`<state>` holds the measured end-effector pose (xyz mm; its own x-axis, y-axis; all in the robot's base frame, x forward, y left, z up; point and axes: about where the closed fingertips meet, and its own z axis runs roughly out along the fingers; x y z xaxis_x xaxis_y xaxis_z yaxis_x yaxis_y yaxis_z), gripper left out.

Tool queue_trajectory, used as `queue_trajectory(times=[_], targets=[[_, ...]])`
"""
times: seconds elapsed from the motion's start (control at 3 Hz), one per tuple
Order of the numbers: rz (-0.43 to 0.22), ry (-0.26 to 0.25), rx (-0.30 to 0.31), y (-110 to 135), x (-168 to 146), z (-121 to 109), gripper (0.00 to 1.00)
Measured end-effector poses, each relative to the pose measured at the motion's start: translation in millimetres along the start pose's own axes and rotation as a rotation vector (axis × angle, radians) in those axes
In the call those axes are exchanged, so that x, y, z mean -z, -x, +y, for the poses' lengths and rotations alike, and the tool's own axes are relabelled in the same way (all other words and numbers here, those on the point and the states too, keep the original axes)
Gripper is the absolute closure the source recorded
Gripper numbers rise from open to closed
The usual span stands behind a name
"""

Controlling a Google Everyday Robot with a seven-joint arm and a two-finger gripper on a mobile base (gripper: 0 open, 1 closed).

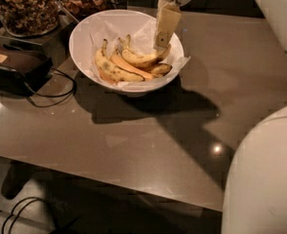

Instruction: Pick banana from white bowl

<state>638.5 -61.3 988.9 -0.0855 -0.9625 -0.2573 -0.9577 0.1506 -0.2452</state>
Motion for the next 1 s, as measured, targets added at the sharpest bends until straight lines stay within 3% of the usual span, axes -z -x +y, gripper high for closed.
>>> queue_trajectory(times=[1.0], targets=[[0.075,0.043,0.067,6.7,-39.0,4.9,0.27]])
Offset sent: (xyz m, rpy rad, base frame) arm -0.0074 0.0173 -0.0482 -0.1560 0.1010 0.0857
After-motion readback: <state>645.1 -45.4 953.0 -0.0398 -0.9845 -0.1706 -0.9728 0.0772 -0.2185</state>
